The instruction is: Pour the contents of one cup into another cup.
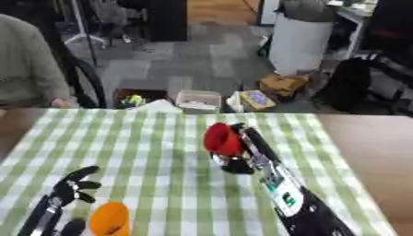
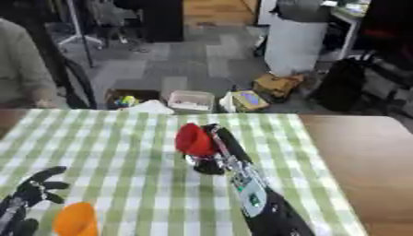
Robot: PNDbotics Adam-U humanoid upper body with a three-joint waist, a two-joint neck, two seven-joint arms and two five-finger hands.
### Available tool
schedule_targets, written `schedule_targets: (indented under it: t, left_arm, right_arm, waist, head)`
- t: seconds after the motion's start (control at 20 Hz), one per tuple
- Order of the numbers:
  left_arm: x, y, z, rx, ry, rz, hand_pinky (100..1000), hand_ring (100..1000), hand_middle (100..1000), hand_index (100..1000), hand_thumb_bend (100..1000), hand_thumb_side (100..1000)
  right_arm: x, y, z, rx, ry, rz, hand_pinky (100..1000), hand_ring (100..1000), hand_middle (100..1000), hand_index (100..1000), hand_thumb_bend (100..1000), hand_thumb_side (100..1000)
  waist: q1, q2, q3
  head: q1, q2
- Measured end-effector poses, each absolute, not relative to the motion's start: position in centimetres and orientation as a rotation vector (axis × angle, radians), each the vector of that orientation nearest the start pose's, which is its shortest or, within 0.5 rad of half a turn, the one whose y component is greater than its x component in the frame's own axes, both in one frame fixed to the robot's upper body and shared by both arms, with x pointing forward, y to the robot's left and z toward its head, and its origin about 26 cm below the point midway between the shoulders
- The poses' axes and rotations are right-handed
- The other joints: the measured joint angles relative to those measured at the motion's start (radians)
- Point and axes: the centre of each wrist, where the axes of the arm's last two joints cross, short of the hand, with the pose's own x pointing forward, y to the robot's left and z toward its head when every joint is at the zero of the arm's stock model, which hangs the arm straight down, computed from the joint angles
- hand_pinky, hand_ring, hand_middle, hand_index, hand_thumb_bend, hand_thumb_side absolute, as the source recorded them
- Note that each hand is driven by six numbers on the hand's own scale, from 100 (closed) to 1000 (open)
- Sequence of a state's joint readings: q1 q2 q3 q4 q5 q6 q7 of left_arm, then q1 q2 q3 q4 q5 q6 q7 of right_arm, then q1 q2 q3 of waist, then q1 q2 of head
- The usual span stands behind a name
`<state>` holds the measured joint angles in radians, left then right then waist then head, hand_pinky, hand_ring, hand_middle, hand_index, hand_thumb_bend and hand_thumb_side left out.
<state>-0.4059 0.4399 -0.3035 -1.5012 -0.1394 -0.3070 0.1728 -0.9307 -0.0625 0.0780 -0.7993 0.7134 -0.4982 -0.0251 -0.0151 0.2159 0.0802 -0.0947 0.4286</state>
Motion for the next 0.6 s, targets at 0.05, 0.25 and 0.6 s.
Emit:
schedule_targets:
  t: [0.05,0.25,0.6]
  left_arm:
    - [36.1,24.6,9.6,0.246,-2.147,-0.665,606,751,862,939,753,1000]
    - [36.2,24.9,9.8,0.25,-2.139,-0.651,607,752,863,939,734,1000]
    - [36.2,24.9,9.8,0.25,-2.132,-0.652,610,753,864,938,724,1000]
  right_arm:
    - [47.3,-13.5,11.2,-0.308,-2.131,1.148,845,679,547,808,623,580]
    - [46.8,-12.5,11.7,-0.198,-2.18,1.301,944,821,817,959,727,659]
    - [46.6,-12.9,12.0,-0.217,-2.165,1.472,961,846,849,974,737,682]
  waist:
    - [0.0,0.0,0.0]
    - [-0.002,0.0,-0.003]
    - [-0.002,0.0,-0.007]
  head:
    - [0.0,0.0]
    - [0.0,0.0]
    - [0.002,0.0]
